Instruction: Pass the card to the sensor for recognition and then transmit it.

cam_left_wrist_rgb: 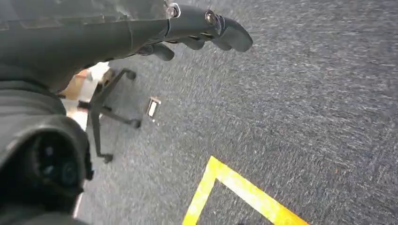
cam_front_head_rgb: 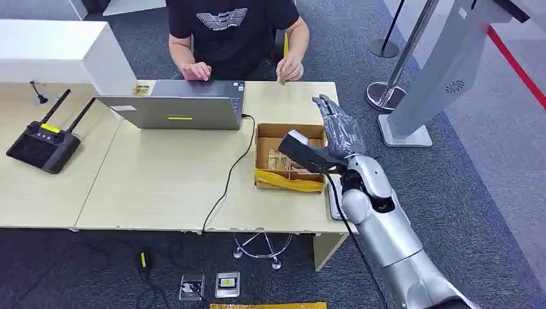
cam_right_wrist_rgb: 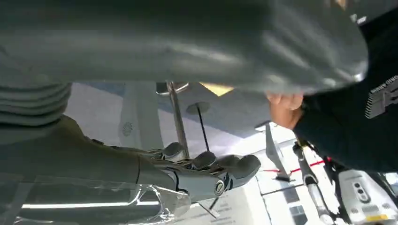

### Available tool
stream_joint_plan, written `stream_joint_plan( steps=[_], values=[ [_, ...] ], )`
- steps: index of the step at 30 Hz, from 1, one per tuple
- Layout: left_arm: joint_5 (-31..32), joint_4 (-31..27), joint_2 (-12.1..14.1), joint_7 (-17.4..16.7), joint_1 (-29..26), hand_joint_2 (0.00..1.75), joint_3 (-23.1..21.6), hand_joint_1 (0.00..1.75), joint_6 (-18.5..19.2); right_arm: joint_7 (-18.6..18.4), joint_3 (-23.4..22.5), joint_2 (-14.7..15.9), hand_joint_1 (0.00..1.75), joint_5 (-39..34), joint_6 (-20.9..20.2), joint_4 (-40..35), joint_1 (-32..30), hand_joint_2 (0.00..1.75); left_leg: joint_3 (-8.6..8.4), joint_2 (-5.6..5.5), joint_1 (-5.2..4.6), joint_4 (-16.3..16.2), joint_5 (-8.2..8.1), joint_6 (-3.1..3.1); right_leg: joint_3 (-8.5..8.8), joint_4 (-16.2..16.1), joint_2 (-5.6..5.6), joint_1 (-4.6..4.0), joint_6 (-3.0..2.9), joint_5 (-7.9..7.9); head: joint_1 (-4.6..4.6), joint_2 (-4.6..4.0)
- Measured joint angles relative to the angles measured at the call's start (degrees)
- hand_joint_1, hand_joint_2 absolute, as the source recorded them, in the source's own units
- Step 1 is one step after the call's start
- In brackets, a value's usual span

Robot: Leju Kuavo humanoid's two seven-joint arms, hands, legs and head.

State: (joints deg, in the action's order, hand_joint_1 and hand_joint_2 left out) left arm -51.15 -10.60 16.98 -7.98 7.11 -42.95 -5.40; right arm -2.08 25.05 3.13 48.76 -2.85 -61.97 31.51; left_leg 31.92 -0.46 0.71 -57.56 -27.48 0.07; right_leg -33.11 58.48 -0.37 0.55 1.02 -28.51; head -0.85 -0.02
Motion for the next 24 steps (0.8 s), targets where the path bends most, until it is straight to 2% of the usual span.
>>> stream_joint_plan(
  steps=[9, 17, 18, 22, 24],
  values=[
    [-1.8, 0.0, -0.6, -2.3, -0.3, 0.00, 0.0, 0.00, -0.2, -4.7, -5.1, 6.0, 0.00, 1.8, -7.4, -17.2, -10.0, 0.00, -0.01, 0.08, -0.02, 0.0, -0.07, -0.02, 0.00, 0.0, 0.07, 0.03, 0.00, 0.00, 0.02, 0.00],
    [-2.3, 0.0, -1.4, -2.4, -0.3, 0.00, 0.0, 0.00, -1.2, -5.5, -7.0, 8.4, 0.00, 3.7, -8.3, -26.9, -13.0, 0.00, -0.06, 0.24, 0.01, 0.0, -0.07, -0.02, 0.01, 0.0, 0.19, 0.00, 0.00, 0.00, 0.02, 0.00],
    [-2.6, 0.0, -1.6, -2.4, -0.2, 0.00, 0.0, 0.00, -1.8, -5.8, -7.0, 8.4, 0.00, 4.4, -8.3, -27.8, -13.3, 1.75, -0.07, 0.25, 0.01, 0.0, -0.07, -0.02, 0.02, 0.0, 0.20, 0.00, 0.00, 0.00, 0.02, 0.00],
    [-8.2, 0.0, -2.4, -2.4, -0.1, 0.00, 0.6, 0.00, -5.3, -8.8, -6.5, 8.5, 0.00, 3.5, -8.7, -30.6, -15.6, 1.75, -0.04, 0.25, 0.00, 0.0, -0.07, -0.02, 0.03, 0.0, 0.20, 0.01, 0.00, 0.00, 0.04, 0.00],
    [-8.9, 0.0, -3.1, -2.4, -0.2, 0.00, 1.0, 0.00, -7.5, -10.5, -6.0, 8.5, 0.00, 2.0, -8.6, -30.7, -16.1, 1.75, -0.02, 0.25, 0.00, 0.0, -0.07, -0.02, 0.02, 0.0, 0.21, 0.01, 0.00, 0.00, 0.04, 0.00]
  ],
)
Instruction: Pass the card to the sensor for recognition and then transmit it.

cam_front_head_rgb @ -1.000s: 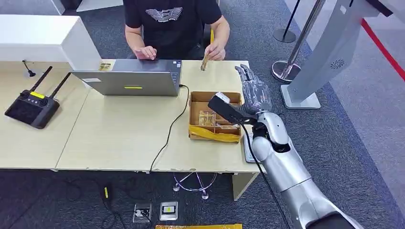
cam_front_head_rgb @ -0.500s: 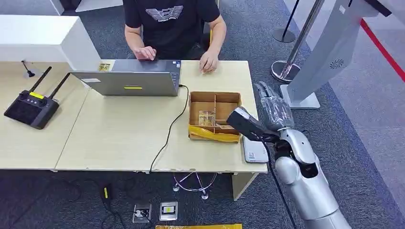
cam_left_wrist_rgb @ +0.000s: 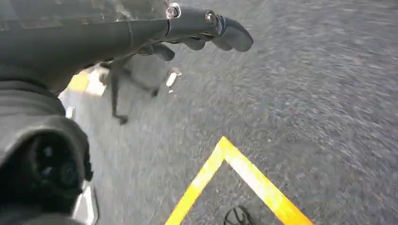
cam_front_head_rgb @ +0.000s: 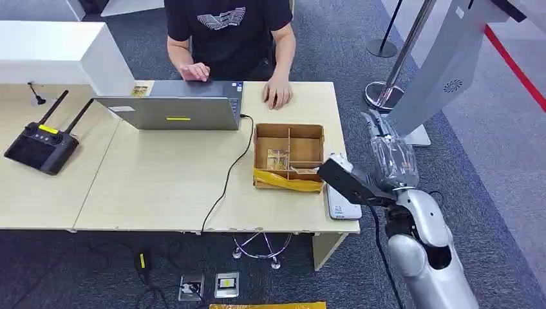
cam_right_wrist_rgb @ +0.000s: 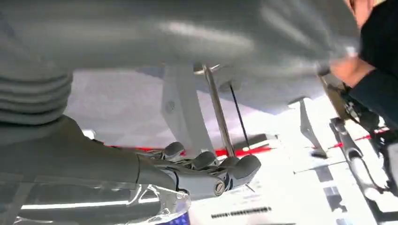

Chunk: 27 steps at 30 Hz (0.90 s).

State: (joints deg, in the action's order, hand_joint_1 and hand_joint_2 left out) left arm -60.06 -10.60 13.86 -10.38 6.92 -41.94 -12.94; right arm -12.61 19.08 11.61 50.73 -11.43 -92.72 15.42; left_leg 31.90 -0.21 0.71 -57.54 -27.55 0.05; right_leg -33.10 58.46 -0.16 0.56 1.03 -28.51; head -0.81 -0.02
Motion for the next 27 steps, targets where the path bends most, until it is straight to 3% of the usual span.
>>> stream_joint_plan(
  steps=[6, 10, 16, 27],
  values=[
    [0.3, 0.0, -1.0, -0.6, 0.2, 0.00, 0.1, 0.00, -1.3, -0.4, 2.8, 0.0, 0.00, 1.1, 2.4, 0.6, -0.4, 1.75, 0.01, 0.00, 0.00, 0.0, 0.00, 0.00, 0.01, 0.0, -0.02, 0.00, 0.00, 0.00, -0.02, 0.00],
    [-3.4, 0.0, -3.6, -0.2, 0.3, 0.00, 1.2, 0.00, -6.7, 0.5, 4.5, -0.1, 0.00, 1.6, 5.9, 2.8, -0.3, 1.75, 0.02, -0.01, 0.00, 0.0, 0.00, 0.00, 0.01, 0.0, -0.04, 0.01, 0.00, 0.00, -0.02, 0.00],
    [-3.4, 0.0, -3.8, -0.6, 0.4, 0.00, 2.2, 0.00, -2.4, 0.0, 7.1, -0.7, 0.00, 4.0, 8.4, 5.5, -0.3, 1.75, 0.05, -0.06, 0.02, 0.0, 0.00, 0.00, 0.00, 0.0, -0.09, -0.02, 0.00, 0.00, 0.00, 0.00],
    [-1.7, 0.0, -2.4, -0.6, 0.4, 0.00, 2.5, 0.00, 1.3, -0.9, 10.4, -1.1, 0.00, 7.7, 11.5, 9.9, -0.3, 1.75, 0.04, -0.05, 0.03, 0.0, 0.00, 0.00, 0.00, 0.0, -0.09, -0.03, -0.06, -0.04, 0.00, 0.00]
  ],
)
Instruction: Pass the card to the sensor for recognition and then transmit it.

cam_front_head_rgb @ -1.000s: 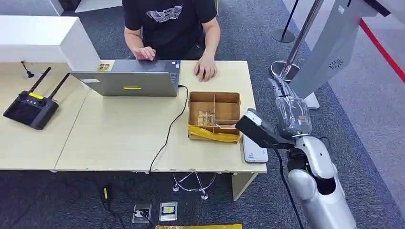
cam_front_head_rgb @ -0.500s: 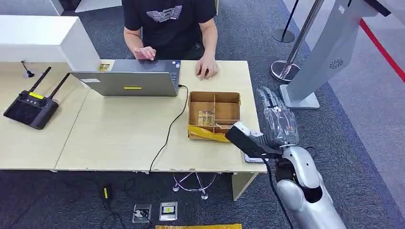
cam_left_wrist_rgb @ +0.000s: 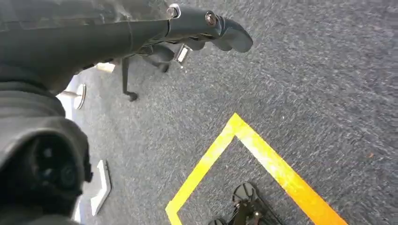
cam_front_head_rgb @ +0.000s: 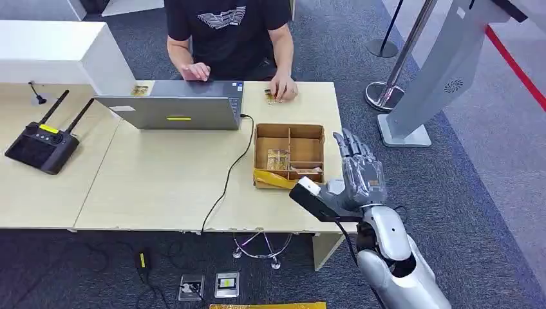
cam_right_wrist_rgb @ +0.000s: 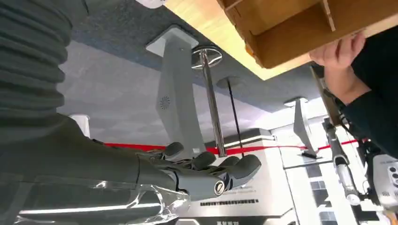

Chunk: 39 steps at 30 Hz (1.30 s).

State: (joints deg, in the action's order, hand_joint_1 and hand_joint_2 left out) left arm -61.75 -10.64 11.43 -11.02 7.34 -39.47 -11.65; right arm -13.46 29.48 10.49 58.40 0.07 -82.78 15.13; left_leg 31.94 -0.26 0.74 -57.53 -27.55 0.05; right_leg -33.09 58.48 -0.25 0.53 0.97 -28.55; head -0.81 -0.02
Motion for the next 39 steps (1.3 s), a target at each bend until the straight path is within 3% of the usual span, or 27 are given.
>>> stream_joint_plan(
  steps=[15, 27, 39],
  values=[
    [1.4, 0.0, 1.2, 0.1, 0.0, 0.00, 0.0, 0.00, 1.4, 0.9, 1.4, -4.0, 0.00, 1.7, 0.4, 8.9, 4.5, 1.75, 0.00, 0.00, 0.00, 0.0, 0.01, 0.00, 0.01, 0.0, 0.01, -0.01, 0.00, 0.00, -0.02, 0.00],
    [2.8, 0.0, 2.4, 1.6, 0.1, 0.00, -0.2, 0.00, 2.4, 2.0, 1.4, -7.0, 0.00, 1.9, 3.9, 17.3, 7.0, 1.75, 0.01, 0.00, 0.01, 0.0, 0.00, -0.01, -0.01, 0.0, 0.01, -0.01, -0.01, 0.00, -0.02, 0.00],
    [3.6, 0.0, 4.0, 1.7, 0.1, 0.00, -0.3, 0.00, 3.7, 2.0, 1.4, -7.8, 0.00, 1.4, 5.4, 22.4, 7.9, 1.75, 0.02, 0.00, 0.01, 0.0, 0.00, -0.01, -0.01, 0.0, 0.00, -0.01, -0.01, -0.01, -0.04, 0.00]
  ],
)
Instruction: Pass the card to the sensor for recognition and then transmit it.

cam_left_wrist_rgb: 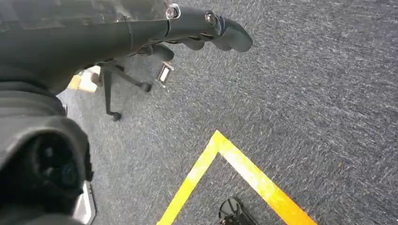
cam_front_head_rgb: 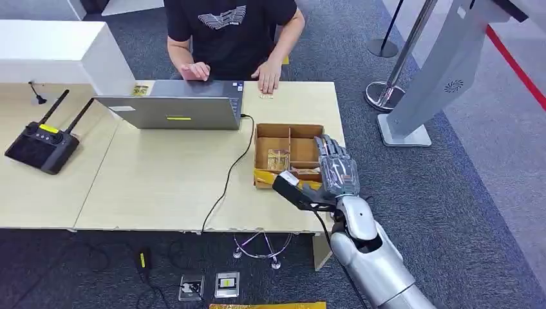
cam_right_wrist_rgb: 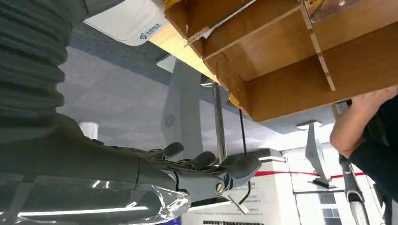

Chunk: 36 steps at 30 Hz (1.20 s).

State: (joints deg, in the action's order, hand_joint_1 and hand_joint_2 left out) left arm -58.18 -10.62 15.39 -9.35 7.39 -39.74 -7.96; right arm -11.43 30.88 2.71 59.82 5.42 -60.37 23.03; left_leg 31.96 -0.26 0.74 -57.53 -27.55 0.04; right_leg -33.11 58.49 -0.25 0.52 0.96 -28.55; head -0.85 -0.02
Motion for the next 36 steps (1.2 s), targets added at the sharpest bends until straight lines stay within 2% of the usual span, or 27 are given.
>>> stream_joint_plan(
  steps=[15, 36],
  values=[
    [0.3, 0.0, 0.3, 1.9, 0.0, 0.00, -0.7, 0.00, 0.2, 2.5, 0.0, -2.8, 0.00, -0.8, 1.8, 5.6, 2.1, 1.75, -0.01, 0.00, 0.00, 0.0, 0.00, 0.00, 0.00, 0.0, 0.00, 0.00, 0.00, 0.00, 0.02, 0.00],
    [-0.2, 0.0, 0.9, 1.5, 0.0, 0.00, -1.6, 0.00, -0.3, 3.5, 0.2, -5.5, 0.00, -1.0, 3.1, 10.6, 4.0, 1.75, -0.01, 0.00, 0.00, 0.0, 0.00, 0.00, -0.01, 0.0, 0.03, 0.00, 0.00, 0.00, 0.02, 0.00]
  ],
)
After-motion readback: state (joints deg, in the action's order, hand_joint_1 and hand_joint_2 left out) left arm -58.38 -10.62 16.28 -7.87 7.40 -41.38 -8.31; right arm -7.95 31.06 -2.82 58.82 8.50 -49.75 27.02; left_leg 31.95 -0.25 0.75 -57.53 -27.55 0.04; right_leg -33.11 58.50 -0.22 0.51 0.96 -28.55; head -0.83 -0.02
